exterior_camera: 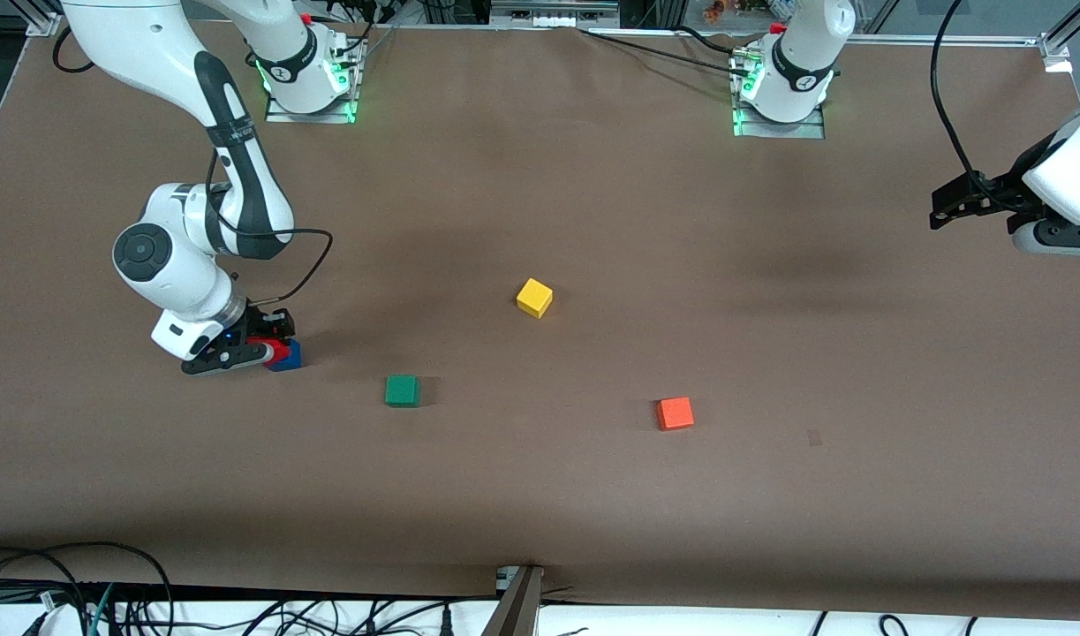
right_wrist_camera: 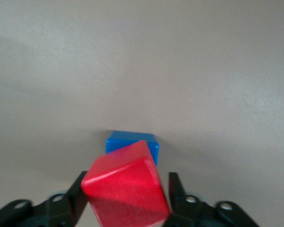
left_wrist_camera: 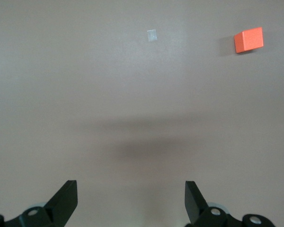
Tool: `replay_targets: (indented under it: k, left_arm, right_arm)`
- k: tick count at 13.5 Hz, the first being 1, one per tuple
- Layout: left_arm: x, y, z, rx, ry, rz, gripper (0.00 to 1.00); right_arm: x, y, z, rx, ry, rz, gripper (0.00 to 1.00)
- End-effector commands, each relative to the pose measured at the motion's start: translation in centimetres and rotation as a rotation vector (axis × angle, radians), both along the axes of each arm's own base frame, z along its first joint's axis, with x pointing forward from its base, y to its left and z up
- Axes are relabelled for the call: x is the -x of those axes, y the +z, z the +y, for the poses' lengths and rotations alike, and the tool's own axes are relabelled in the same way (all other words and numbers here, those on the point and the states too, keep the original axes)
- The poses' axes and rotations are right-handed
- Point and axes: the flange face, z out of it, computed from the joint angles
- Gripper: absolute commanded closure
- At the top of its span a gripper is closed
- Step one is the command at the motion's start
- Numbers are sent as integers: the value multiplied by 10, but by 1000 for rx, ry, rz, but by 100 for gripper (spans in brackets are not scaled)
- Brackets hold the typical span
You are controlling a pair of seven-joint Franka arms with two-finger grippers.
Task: Pass red block to right arm, stack on blue
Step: 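Open the right gripper and raise it away from the stack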
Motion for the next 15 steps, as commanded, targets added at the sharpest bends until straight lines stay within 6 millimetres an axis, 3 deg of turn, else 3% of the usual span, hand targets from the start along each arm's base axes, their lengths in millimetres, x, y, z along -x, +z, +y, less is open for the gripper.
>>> replay_targets:
  k: [1,5,9,13,15]
  left_arm:
    - [-4,7,-3,24,-3,-14,0]
    - [-6,8,-4,22,-5,-28,0]
    - [-5,10,-7,21,-14,-28,0]
    - [-8,11,-15,15,-28,-32,0]
    - [-8,11,-17,15,-24,-32,0]
  right_arm:
    - [-3,25,12,-5,10,-3,0]
    - [-28,81,0,-10,-10,94,0]
    - [-47,155,-14,-8,-41,167,0]
    - [-48,228,-36,0,-79,231,0]
    - [-43,260,-35,1,-87,260,0]
